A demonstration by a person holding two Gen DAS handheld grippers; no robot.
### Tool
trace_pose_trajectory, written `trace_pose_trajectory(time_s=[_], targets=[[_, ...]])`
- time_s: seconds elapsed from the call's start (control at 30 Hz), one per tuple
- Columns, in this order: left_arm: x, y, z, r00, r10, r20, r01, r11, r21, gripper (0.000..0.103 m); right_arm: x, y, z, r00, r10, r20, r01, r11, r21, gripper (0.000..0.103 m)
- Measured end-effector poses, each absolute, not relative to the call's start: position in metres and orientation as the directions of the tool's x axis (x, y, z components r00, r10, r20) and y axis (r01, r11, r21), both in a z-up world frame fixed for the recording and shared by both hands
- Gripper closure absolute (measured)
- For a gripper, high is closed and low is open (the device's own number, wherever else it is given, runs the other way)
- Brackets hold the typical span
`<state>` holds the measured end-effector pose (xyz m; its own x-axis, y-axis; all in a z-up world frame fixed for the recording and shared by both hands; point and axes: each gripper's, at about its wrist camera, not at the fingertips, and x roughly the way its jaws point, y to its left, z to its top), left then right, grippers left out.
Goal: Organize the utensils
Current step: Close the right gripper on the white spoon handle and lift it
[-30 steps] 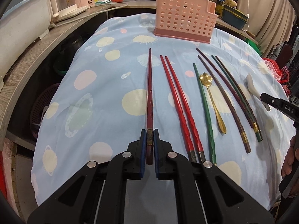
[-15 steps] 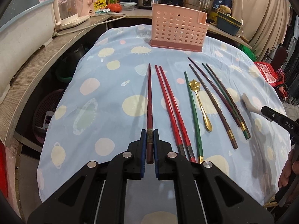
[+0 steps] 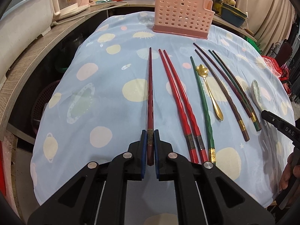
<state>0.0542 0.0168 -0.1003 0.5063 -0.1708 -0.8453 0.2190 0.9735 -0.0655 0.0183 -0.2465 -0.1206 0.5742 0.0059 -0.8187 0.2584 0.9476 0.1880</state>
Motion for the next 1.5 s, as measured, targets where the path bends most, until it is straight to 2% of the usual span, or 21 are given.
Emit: trace_pose_trajectory(time_s=[0.07,0.17,0.7,1.0,1.03,1.07,1.3,1.33,1.4,1.47,1.5], targets=[[0.055,0.017,-0.102,0.5,-0.171,-0.849,0.217,0.974,-0.068,0.096,0.018,-0.246,-0.123,0.573,0.003,-0.82,0.259,0.948,0.185,0.085],[0.056,0.018,-0.106,0.489,-0.177,-0.854,0.212,0.974,-0.08,0.096,0.018,-0.245,-0.123,0.572,0.005,-0.82,0.254,0.95,0.182,0.091],[0.06,0.024,-0.105,0.485,-0.239,-0.841,0.214,0.965,-0.151,0.096,0.008,-0.24,-0.099,0.615,0.014,-0.788,0.244,0.947,0.207,0.091],[0.047,0.033,-0.055,0.551,-0.278,-0.787,0.228,0.957,-0.179,0.096,0.002,-0.241,-0.057,0.675,0.013,-0.738,0.224,0.949,0.222,0.092],[0.047,0.034,-0.047,0.561,-0.282,-0.778,0.23,0.956,-0.181,0.096,0.002,-0.241,-0.052,0.683,0.011,-0.73,0.221,0.95,0.222,0.1],[0.047,0.034,-0.039,0.574,-0.283,-0.768,0.231,0.956,-0.179,0.096,0.002,-0.241,-0.047,0.692,0.012,-0.722,0.216,0.951,0.223,0.102],[0.055,0.032,-0.002,0.642,-0.275,-0.716,0.24,0.959,-0.153,0.096,0.01,-0.248,-0.03,0.712,-0.029,-0.701,0.225,0.956,0.189,0.102],[0.055,0.031,-0.003,0.641,-0.274,-0.717,0.239,0.959,-0.152,0.096,0.011,-0.251,-0.033,0.704,-0.025,-0.71,0.229,0.954,0.195,0.102],[0.058,0.029,-0.008,0.632,-0.27,-0.726,0.238,0.96,-0.15,0.096,0.013,-0.257,-0.044,0.686,-0.001,-0.728,0.237,0.946,0.221,0.093],[0.059,0.029,-0.014,0.621,-0.267,-0.737,0.232,0.961,-0.153,0.096,0.019,-0.261,-0.053,0.671,0.018,-0.741,0.242,0.94,0.242,0.072],[0.06,0.028,-0.017,0.613,-0.266,-0.744,0.231,0.961,-0.153,0.096,0.023,-0.261,-0.058,0.662,0.018,-0.75,0.246,0.939,0.24,0.069]])
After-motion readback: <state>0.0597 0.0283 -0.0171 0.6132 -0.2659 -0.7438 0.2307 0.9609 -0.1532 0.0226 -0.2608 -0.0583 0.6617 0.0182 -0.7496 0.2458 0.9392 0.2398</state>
